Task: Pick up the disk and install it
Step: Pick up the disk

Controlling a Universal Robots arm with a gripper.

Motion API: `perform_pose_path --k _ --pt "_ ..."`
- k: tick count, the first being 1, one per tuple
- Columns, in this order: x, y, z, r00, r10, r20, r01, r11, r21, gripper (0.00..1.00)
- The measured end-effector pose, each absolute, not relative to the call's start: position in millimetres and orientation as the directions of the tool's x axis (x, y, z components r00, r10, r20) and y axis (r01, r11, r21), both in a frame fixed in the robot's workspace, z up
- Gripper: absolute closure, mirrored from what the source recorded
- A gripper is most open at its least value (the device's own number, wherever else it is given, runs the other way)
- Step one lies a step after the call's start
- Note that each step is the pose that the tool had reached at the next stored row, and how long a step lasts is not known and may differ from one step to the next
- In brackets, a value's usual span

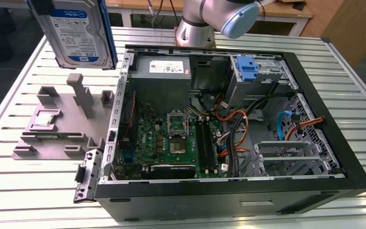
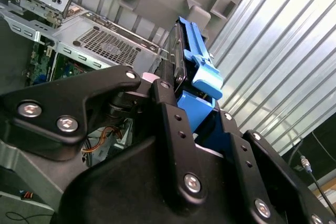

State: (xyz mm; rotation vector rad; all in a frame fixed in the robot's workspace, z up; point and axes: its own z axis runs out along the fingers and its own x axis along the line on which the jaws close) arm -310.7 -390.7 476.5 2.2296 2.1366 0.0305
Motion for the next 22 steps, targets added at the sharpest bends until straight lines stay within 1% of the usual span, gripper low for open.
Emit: perform_pose_path --k 3,16,22 --pt "-310 -392 476 0.043 0.999 0.008 0.998 -0.044 0.049 0.63" --pt "-308 -392 476 0.043 0.999 0.009 0.998 -0.043 0.048 0.63" --pt "-295 -393 476 0.043 0.999 0.008 0.998 -0.043 0.042 0.63"
